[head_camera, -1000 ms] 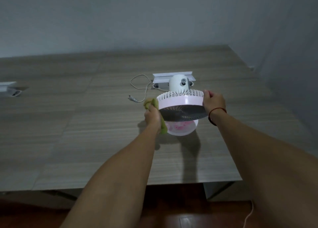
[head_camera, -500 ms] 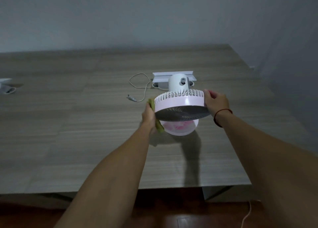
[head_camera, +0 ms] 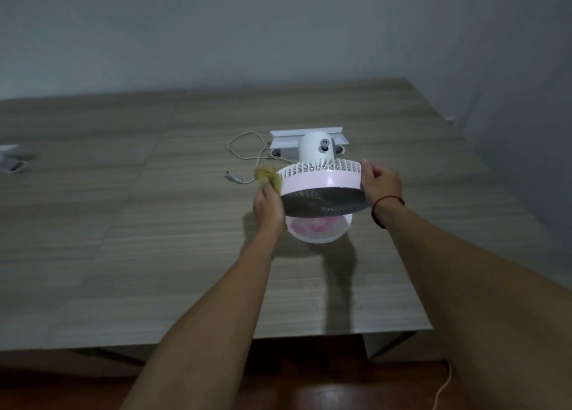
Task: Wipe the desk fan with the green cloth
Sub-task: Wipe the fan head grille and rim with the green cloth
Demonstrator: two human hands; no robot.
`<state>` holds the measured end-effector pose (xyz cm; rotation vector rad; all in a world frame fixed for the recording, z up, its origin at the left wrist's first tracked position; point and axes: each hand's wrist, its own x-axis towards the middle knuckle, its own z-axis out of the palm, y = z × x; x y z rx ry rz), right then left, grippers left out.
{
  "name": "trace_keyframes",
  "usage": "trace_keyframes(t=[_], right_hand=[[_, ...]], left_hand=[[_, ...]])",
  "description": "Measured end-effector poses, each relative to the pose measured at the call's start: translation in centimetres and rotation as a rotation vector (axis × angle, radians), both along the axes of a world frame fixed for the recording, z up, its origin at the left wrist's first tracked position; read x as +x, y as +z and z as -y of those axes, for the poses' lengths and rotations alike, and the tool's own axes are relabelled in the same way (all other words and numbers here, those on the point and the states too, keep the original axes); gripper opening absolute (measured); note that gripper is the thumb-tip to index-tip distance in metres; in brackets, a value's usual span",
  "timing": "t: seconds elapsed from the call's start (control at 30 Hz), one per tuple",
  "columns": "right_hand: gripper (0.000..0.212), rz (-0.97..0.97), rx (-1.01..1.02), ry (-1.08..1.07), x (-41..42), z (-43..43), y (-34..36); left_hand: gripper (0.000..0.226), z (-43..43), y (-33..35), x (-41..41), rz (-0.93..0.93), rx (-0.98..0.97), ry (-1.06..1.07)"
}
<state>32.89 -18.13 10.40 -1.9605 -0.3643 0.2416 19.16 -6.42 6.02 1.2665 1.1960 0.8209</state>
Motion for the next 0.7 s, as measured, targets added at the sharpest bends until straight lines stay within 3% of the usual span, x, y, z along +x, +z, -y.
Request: trace_keyframes(t=[0.2,0.33,0.4,0.47,0.6,0.63,0.7], right_hand=[[0.037,-0.004,0.017,0.003,-0.5,0.0,0.2],[0.037,-0.029,0.026,0.014,-0.9,0.1,0.2],[0.034,-0.009,0.003,0.056,-0.8,0.2,0.3],[0.035,0.001,-0.029,0.073,-0.8,0.1,0.6],[0.035,-0.015,-0.038,0.036,-0.9,0.0,0.5],[0.035,-0.02,-0.041,0.033,-0.9,0.0,0.3],[0.035,-0.034,-0.031,0.021,-1.0,0.0,0.2]], left_hand=[[0.043,4.4,1.7,1.0,-0.198,0.898,-0.213],[0.049,6.1,2.2,1.7,-0.31,1.081,-0.272],[0.049,5.1,2.1,1.4,-0.279,1.049,-0.294],[0.048,3.5,1.9,0.8,-0.201,0.897,-0.266],[0.052,0.4,1.1,-1.1,-0.021,0.109,-0.093],[0.054,0.2,0.8,-1.6,-0.053,0.041,-0.089],[0.055,0.6,1.0,-1.7,-0.109,0.091,-0.111]])
